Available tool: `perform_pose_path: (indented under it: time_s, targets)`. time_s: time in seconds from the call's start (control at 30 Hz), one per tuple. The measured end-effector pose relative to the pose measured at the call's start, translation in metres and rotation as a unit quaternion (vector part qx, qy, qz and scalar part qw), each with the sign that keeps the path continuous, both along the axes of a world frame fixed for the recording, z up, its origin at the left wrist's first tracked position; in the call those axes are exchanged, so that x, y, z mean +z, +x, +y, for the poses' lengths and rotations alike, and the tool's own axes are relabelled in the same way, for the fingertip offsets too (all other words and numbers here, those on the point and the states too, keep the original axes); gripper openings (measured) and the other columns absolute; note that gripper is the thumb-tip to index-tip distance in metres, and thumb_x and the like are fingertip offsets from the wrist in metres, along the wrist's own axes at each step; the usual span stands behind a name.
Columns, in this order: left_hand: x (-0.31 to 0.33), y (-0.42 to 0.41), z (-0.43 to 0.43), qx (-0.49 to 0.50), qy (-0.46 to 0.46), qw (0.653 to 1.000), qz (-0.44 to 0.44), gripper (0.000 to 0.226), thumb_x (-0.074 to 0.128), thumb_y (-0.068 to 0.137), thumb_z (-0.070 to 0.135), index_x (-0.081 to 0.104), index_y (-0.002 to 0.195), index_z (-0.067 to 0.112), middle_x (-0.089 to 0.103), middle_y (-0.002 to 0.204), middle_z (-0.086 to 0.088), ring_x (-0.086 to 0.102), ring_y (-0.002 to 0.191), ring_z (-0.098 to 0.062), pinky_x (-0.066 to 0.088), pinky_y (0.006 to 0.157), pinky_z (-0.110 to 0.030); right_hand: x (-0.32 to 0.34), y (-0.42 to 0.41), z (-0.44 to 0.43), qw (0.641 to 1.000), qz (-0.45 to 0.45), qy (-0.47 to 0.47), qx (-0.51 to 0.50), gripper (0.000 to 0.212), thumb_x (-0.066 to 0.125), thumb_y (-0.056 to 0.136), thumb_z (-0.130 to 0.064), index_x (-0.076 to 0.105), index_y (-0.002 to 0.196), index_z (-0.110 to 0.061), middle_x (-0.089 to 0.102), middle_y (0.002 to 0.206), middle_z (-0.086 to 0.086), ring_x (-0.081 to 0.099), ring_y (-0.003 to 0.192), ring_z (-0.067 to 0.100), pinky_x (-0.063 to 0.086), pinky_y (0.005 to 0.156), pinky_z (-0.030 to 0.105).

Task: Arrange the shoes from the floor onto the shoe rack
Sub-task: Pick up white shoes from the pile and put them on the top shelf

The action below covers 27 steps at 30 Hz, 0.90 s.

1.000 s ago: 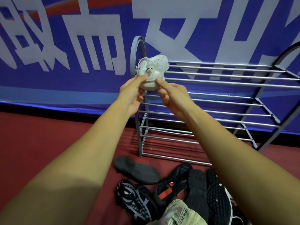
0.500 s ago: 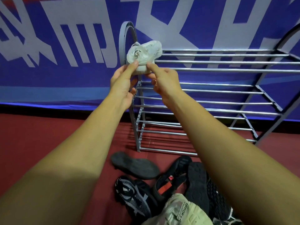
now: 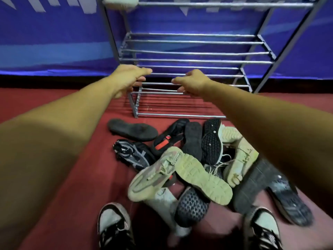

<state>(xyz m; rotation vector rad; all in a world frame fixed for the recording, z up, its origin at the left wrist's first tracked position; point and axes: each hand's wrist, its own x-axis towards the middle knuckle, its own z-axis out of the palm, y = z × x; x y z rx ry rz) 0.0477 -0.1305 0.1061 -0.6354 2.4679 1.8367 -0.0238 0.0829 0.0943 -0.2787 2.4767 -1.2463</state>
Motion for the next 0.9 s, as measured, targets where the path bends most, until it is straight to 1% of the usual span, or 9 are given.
perform_pose_path:
  time_s: [0.07,0.13,0.23,0.3,0.43,0.57,0.7,0.8,0.9]
  targets:
    - [-0.015,0.006,0.017,-0.048,-0.037,0.998,-0.011,0.033,0.077,0.085,0.037,0.071,0.105,0.012,0.072,0.103,-0.004,0.068,0.104,-0.013,0.052,0.084,-0.021,-0.017,0.014,0.022,0.998,-0.003,0.054,0.032,0.036,0.073,0.086,-0.043,0.065,0.083,-0.008,0.069,0.083,0.018,0.053,0.061,0.022,0.039,0.049,0.025]
    - [-0.03,0.016,0.038,-0.105,-0.067,0.992,-0.03,0.028,0.078,0.084,0.038,0.072,0.098,0.014,0.073,0.099,-0.002,0.069,0.105,-0.013,0.054,0.088,-0.024,-0.029,0.031,0.041,0.994,-0.009,0.097,0.058,0.04,0.074,0.085,-0.044,0.069,0.087,-0.004,0.071,0.084,0.015,0.06,0.064,0.024,0.047,0.057,0.03]
    - [-0.055,0.041,0.069,-0.18,-0.129,0.971,-0.092,0.031,0.078,0.081,0.047,0.072,0.095,0.02,0.072,0.091,0.003,0.065,0.081,-0.007,0.048,0.065,-0.025,-0.042,0.055,0.068,0.982,-0.022,0.166,0.085,0.046,0.073,0.086,-0.045,0.069,0.102,-0.002,0.074,0.095,0.012,0.071,0.084,0.028,0.058,0.077,0.039]
    - [-0.071,0.059,0.085,-0.225,-0.173,0.951,-0.125,0.034,0.078,0.081,0.048,0.072,0.095,0.018,0.068,0.084,0.004,0.059,0.075,-0.009,0.04,0.058,-0.024,-0.046,0.071,0.083,0.969,-0.01,0.224,0.103,0.042,0.071,0.087,-0.045,0.069,0.097,-0.004,0.071,0.091,0.009,0.066,0.081,0.025,0.051,0.069,0.033]
    - [-0.092,0.092,0.112,-0.319,-0.266,0.888,-0.198,0.032,0.075,0.085,0.043,0.069,0.1,0.016,0.07,0.088,-0.002,0.059,0.075,-0.019,0.044,0.065,-0.03,-0.059,0.109,0.103,0.943,-0.046,0.279,0.174,0.024,0.068,0.092,-0.037,0.065,0.083,-0.015,0.063,0.077,0.002,0.06,0.073,0.02,0.045,0.06,0.024]
    - [-0.133,0.127,0.129,-0.377,-0.271,0.85,-0.248,0.025,0.078,0.084,0.033,0.065,0.097,0.017,0.071,0.079,-0.003,0.06,0.059,-0.012,0.047,0.058,-0.021,-0.113,0.147,0.101,0.942,-0.093,0.269,0.177,0.035,0.068,0.09,-0.039,0.072,0.102,-0.007,0.075,0.09,0.008,0.07,0.078,0.023,0.052,0.068,0.027]
    - [-0.18,0.162,0.137,-0.393,-0.316,0.828,-0.243,0.028,0.079,0.08,0.031,0.067,0.102,0.019,0.061,0.081,0.006,0.057,0.082,-0.015,0.046,0.075,-0.027,-0.167,0.189,0.086,0.926,-0.107,0.286,0.22,0.039,0.068,0.088,-0.04,0.07,0.104,-0.005,0.067,0.097,0.013,0.06,0.088,0.026,0.04,0.07,0.026]
    - [-0.207,0.185,0.136,-0.425,-0.312,0.805,-0.272,0.02,0.073,0.079,0.016,0.064,0.096,0.021,0.058,0.079,0.005,0.056,0.084,-0.02,0.048,0.075,-0.032,-0.184,0.206,0.077,0.91,-0.092,0.303,0.269,0.028,0.065,0.091,-0.035,0.07,0.102,-0.01,0.058,0.089,0.009,0.052,0.084,0.024,0.037,0.07,0.027]
    - [-0.227,0.199,0.13,-0.428,-0.342,0.792,-0.269,0.034,0.069,0.076,0.014,0.066,0.109,0.019,0.066,0.103,-0.001,0.063,0.098,-0.025,0.054,0.08,-0.038,-0.198,0.217,0.07,0.9,-0.053,0.323,0.289,0.038,0.058,0.095,-0.041,0.068,0.112,-0.008,0.061,0.096,0.01,0.058,0.089,0.025,0.041,0.071,0.031]
